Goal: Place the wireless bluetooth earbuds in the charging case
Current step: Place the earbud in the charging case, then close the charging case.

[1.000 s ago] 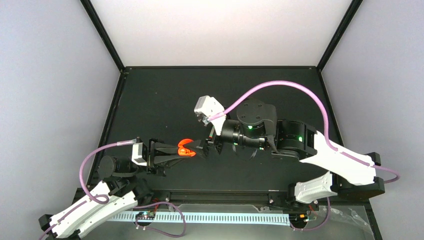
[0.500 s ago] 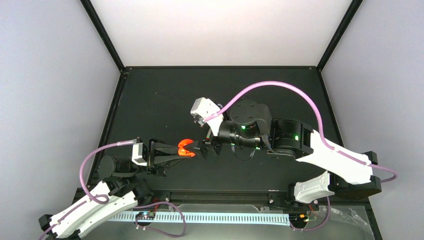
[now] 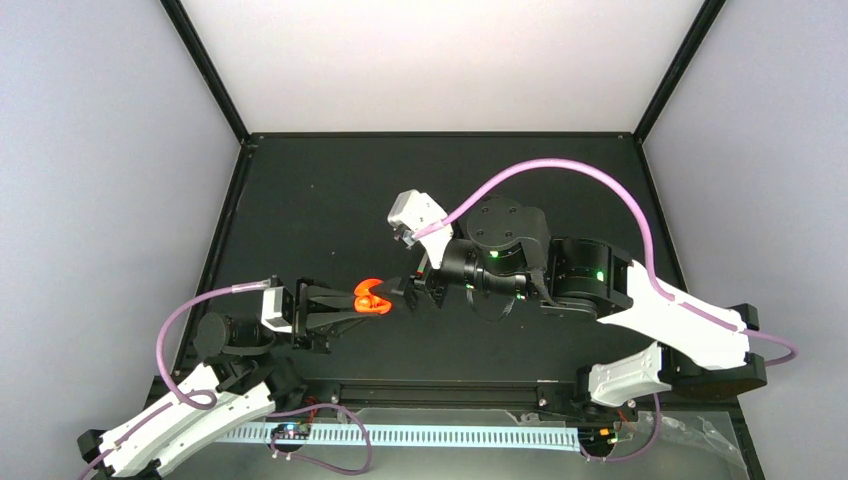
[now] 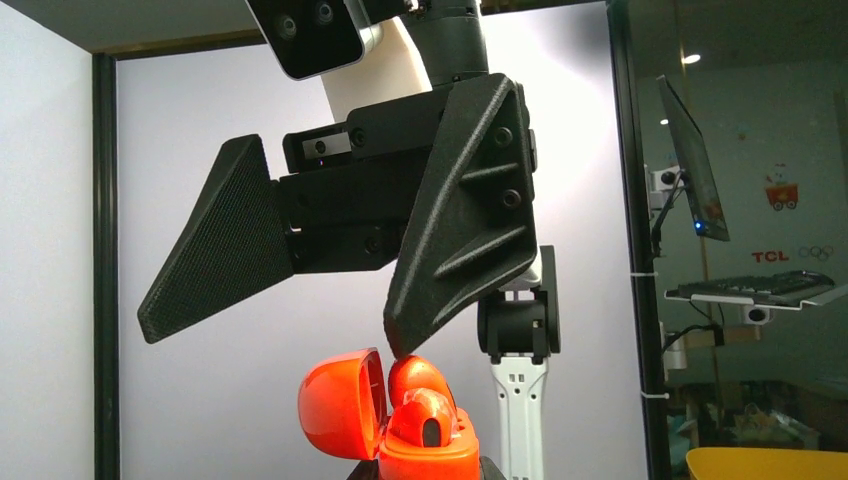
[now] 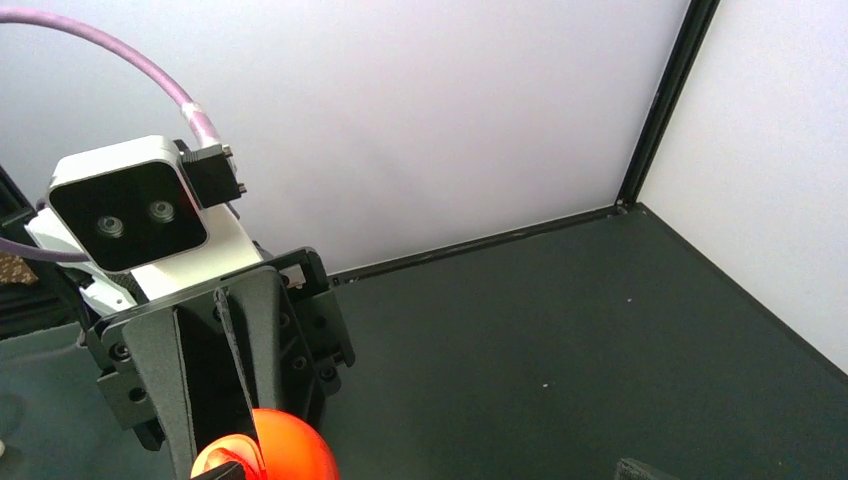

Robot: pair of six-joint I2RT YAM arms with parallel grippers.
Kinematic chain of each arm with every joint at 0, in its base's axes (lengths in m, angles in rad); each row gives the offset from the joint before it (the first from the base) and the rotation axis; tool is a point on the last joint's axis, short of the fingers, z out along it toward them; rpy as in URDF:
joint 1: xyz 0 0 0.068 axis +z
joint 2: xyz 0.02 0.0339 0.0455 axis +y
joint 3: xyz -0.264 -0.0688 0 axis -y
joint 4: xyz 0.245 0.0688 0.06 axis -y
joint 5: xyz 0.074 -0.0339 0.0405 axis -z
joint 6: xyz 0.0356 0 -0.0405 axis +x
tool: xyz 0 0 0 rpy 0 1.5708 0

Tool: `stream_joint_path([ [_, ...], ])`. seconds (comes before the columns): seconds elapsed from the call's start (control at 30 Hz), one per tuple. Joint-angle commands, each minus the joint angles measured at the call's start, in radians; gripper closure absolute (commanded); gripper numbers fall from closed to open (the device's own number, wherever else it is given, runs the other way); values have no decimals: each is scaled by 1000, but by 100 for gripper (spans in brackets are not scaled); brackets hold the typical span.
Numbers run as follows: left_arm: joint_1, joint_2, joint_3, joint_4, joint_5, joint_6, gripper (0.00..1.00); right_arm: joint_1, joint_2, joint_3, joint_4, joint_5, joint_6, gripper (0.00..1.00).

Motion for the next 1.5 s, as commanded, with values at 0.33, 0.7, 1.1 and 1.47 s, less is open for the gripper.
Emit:
stream_joint_path([
  [0.33, -5, -25, 41, 14, 21, -15, 98, -3, -8, 24, -18, 25, 11, 5],
  [0.7, -5, -28, 43, 6, 8, -12, 98, -2, -33, 22, -35, -24, 17, 5],
  [1.1, -5, -40, 46, -19, 58, -31, 99, -93, -130, -102, 77, 68, 129, 5],
  [1.47, -5, -2, 75, -14, 84, -41, 98, -95, -46, -60, -5, -131, 105, 6],
])
